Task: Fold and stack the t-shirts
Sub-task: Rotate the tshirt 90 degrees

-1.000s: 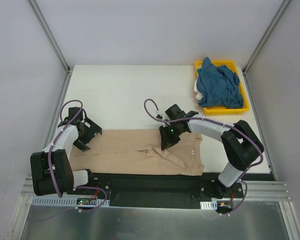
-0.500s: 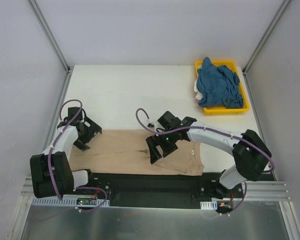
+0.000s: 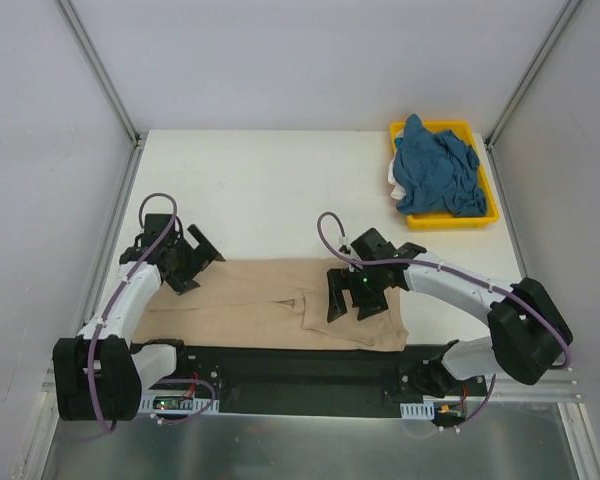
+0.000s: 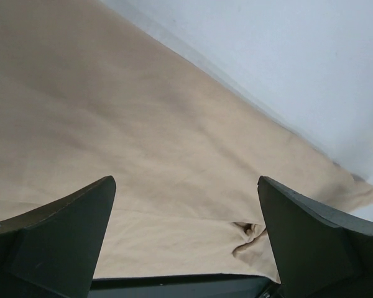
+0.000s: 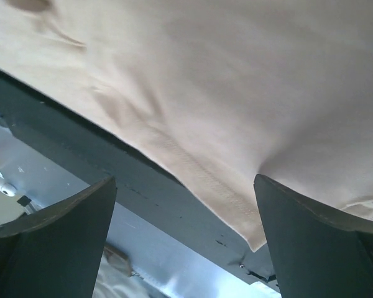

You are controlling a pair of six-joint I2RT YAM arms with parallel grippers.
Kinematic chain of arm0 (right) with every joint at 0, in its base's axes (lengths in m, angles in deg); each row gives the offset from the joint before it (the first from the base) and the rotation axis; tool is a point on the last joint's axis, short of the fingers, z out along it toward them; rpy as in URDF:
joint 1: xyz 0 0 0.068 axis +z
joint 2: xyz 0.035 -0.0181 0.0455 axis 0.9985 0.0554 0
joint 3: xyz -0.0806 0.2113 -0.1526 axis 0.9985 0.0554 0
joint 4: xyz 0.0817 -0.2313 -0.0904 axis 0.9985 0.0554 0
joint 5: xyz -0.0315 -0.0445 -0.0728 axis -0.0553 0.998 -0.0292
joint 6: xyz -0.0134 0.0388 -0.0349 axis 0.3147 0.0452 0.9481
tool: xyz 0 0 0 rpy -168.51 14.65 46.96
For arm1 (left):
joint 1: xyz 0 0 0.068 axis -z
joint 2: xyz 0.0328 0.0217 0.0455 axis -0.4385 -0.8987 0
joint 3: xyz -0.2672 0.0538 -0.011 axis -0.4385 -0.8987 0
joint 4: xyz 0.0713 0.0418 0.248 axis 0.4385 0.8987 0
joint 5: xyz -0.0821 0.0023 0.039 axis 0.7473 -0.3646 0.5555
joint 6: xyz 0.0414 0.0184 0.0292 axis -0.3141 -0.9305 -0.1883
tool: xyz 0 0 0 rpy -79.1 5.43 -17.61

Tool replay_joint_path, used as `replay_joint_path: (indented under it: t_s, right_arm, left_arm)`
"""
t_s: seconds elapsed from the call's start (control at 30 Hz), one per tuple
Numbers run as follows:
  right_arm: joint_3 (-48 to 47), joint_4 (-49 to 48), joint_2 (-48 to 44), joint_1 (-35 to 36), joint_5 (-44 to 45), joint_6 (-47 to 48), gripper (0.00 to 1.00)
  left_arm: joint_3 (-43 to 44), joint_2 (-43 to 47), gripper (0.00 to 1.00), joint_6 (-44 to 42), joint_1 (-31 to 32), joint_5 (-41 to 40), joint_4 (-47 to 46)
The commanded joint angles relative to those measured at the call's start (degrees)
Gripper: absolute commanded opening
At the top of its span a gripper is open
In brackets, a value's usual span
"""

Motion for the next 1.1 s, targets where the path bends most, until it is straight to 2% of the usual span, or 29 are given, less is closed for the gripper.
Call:
replay_joint_path:
  t_s: [0.0, 0.17, 0.37, 0.6, 0.83, 0.87, 1.0, 1.03, 1.07]
  right_arm:
    - [1.81, -3.84, 3.75, -1.61, -1.0, -6.01, 0.97]
    - [-1.42, -4.72, 8.59, -8.19, 1.65, -3.56, 0.97]
    - [-12.49, -3.23, 22.45, -14.35, 2.88, 0.05, 0.97]
    - [-34.63, 1.94, 38.21, -18.57, 1.82, 1.01, 0.97]
    - [-62.57, 12.67, 53.58, -19.37, 4.02, 4.78, 0.97]
    - [-69.83, 14.25, 57.95, -19.37, 4.11, 5.23, 0.96]
    - [-86.84, 17.08, 68.18, -19.72, -1.59, 4.89, 0.97]
    - [-88.52, 15.68, 69.59, -19.81, -3.87, 3.75, 0.96]
    - [-89.23, 9.66, 70.9, -19.89, -8.76, 0.52, 0.97]
  left_arm:
    - [-2.71, 0.58, 0.99, -1.21, 4.06, 4.09, -1.38]
    - [-5.43, -2.49, 0.99, -0.43, 5.38, 4.1, -3.31]
    - [-5.62, -5.83, 0.99, 1.16, 6.26, 6.03, -8.75]
    - [-1.93, -13.12, 0.99, 1.95, 8.89, 8.84, -12.1]
    - [2.73, -18.84, 0.99, 4.85, 15.91, 9.81, -14.73]
    - [3.52, -19.98, 0.99, 5.63, 16.89, 9.81, -15.09]
    - [6.42, -24.2, 0.99, 7.04, 23.04, 10.95, -16.76]
    - [8.17, -26.56, 0.99, 7.31, 24.27, 11.39, -17.11]
    - [9.23, -27.88, 0.99, 7.75, 26.8, 11.83, -17.72]
